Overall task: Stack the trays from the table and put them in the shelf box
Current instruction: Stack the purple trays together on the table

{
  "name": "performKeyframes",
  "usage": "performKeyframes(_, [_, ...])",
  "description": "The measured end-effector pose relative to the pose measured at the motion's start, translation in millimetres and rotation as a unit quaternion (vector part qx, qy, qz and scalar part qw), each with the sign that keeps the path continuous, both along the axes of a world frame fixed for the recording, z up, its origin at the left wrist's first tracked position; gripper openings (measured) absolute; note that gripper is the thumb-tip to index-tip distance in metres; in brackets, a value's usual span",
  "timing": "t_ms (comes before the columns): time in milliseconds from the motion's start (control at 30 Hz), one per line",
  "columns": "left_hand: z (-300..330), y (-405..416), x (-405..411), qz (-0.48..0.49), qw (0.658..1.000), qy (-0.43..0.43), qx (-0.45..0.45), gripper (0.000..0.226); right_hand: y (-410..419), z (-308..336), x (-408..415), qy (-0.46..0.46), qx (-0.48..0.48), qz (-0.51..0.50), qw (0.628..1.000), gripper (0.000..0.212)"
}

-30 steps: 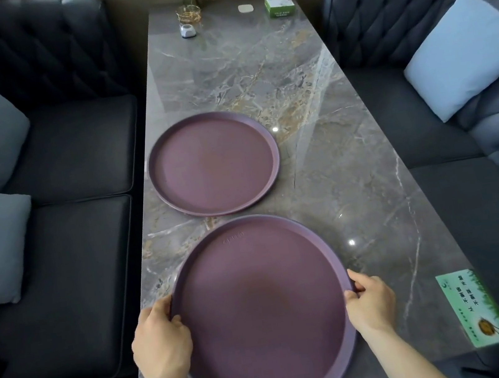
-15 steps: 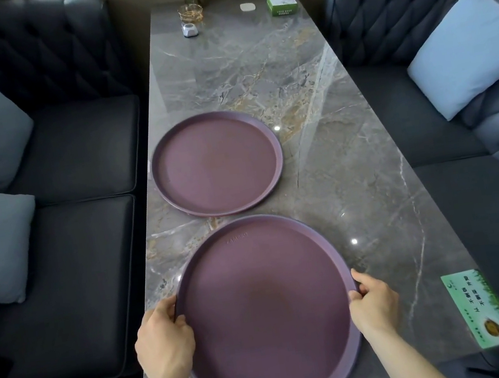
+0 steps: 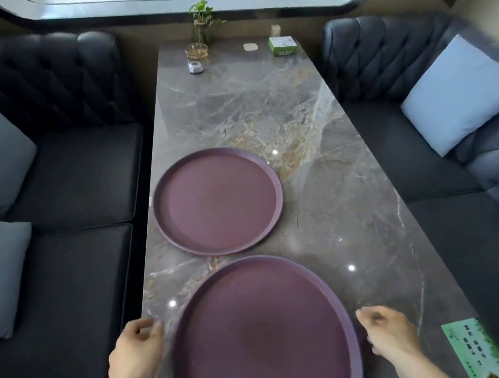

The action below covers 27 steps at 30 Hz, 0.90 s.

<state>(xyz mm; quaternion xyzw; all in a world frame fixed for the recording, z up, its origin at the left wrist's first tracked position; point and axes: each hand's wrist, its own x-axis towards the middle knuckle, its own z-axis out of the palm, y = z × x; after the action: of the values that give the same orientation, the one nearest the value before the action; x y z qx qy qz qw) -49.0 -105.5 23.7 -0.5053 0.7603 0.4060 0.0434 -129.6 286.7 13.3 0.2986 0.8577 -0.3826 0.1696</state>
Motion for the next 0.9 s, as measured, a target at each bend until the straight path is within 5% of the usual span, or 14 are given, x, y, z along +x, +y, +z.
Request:
performKeyframes(167, [1, 5, -66, 0.051, 0.996, 0.070, 0.034, 0.026, -23, 6, -79, 0.023, -0.089, -0.006, 0.996, 0.008])
performKeyframes(367, [-19, 0, -153, 0.104, 0.990, 0.076, 0.057, 0.052, -88, 1, -187, 0.019, -0.176, 0.042, 0.983, 0.006])
performKeyframes(600, [-41, -21, -215, 0.179, 0.981, 0.071, 0.037, 0.081, -140, -17, -275, 0.064, -0.191, 0.050, 0.978, 0.053])
performKeyframes(733, [-51, -28, -224, 0.168, 0.984, 0.060, 0.012, 0.041, -158, -22, -297, 0.059, -0.233, 0.050, 0.969, 0.064])
performKeyframes(900, [-46, -30, -217, 0.150, 0.987, 0.065, -0.014, 0.042, -159, -20, -300, 0.051, -0.223, 0.013, 0.973, 0.065])
